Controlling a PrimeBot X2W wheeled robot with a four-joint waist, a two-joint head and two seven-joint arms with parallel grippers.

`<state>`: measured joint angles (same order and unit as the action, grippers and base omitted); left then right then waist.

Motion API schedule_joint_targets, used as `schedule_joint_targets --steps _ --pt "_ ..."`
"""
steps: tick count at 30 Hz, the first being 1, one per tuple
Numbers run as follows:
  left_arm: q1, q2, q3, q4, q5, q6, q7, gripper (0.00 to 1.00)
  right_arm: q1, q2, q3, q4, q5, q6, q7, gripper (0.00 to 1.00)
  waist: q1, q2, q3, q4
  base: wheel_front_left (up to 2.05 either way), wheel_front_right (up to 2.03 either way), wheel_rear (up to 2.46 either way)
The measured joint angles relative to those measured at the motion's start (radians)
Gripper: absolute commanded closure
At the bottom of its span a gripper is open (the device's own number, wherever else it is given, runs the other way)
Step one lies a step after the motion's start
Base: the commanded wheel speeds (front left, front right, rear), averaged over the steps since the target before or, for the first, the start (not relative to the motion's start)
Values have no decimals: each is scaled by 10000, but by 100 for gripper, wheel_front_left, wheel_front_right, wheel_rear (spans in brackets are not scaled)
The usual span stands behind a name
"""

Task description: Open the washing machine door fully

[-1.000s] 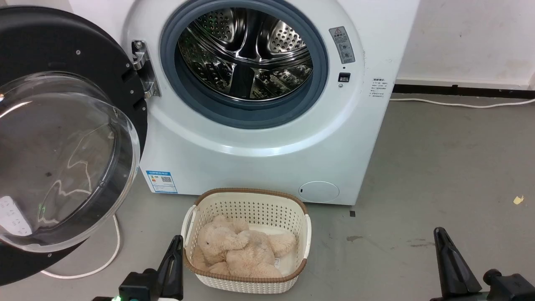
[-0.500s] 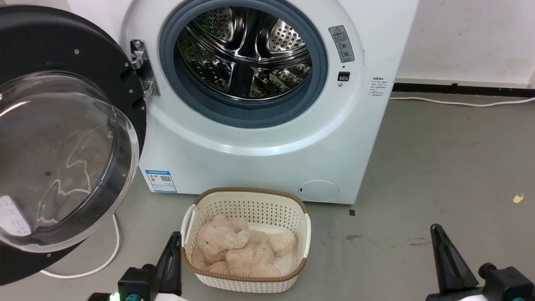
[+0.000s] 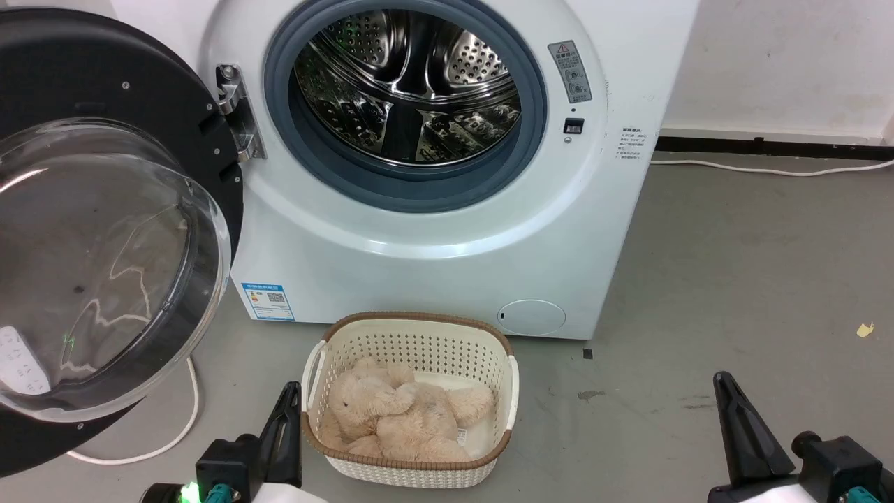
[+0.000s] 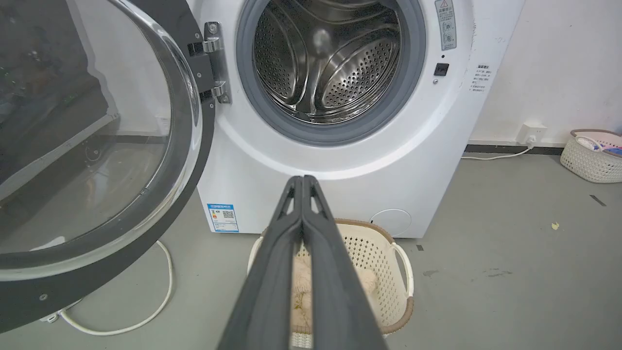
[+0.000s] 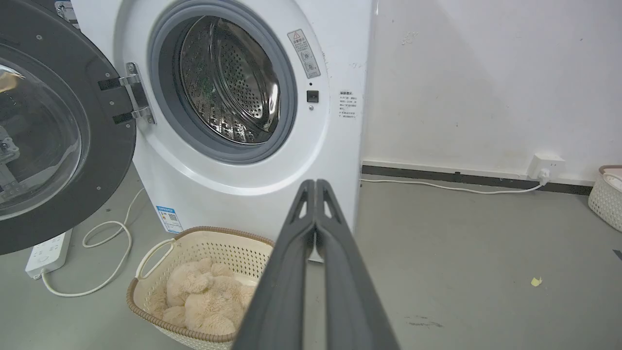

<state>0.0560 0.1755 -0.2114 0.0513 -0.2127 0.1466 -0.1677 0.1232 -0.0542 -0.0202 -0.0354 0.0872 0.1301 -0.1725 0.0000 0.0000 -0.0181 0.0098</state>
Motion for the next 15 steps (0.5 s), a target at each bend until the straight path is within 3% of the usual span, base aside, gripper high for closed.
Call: schedule_joint_targets --steps 15 --pt "-128 -247 405 -117 399 -270 328 100 -277 0 42 67 -159 0 349 100 1 0 37 -20 0 0 0"
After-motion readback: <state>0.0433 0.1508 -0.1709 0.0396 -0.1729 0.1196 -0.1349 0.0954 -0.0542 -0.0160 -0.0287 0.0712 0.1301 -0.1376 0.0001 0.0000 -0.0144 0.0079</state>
